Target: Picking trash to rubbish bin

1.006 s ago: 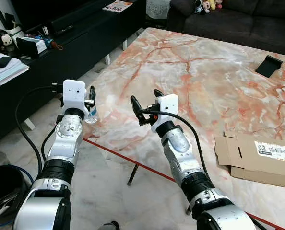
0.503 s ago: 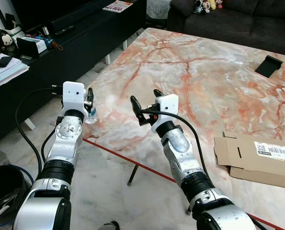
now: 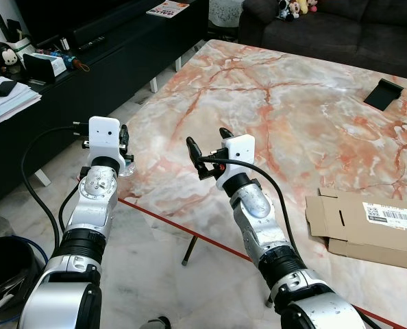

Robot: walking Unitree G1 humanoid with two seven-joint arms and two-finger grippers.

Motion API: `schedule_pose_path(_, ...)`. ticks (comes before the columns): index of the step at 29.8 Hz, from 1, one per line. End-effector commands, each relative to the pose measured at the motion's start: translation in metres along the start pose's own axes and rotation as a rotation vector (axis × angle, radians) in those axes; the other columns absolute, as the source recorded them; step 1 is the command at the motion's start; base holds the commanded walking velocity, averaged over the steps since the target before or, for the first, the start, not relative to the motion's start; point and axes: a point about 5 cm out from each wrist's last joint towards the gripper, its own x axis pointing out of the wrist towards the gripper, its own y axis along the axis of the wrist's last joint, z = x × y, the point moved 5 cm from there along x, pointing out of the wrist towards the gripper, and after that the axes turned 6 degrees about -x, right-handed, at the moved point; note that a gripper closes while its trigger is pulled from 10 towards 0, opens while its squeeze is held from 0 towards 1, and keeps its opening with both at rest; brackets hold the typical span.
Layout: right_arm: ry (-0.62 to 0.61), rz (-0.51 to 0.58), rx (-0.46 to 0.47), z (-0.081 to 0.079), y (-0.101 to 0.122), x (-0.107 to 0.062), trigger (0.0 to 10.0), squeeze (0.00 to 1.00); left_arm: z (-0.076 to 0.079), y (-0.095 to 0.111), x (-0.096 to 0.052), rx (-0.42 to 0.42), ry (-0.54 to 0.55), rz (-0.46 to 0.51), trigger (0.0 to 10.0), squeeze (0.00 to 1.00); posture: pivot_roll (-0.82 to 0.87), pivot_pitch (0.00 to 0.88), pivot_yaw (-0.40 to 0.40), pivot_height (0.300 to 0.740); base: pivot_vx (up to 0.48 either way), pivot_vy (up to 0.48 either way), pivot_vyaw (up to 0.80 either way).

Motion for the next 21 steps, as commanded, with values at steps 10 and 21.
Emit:
schedule_pose_path(10,-0.062,0.025,0.01,0.007,0.006,0.001,10.0,0.0,0.017,0.035,-0.015,-0.005,0.008,0.191,8.4,0.0,0.12,0.122,-0.019,0.74,0.0,0.0,0.0)
schedule_pose_path(21,-0.103,0.038,0.025,0.016,0.009,0.002,10.0,0.0,0.019,0.031,-0.023,0.036,0.02,0.191,10.0,0.0,0.12,0.119,-0.017,0.74,0.0,0.0,0.0)
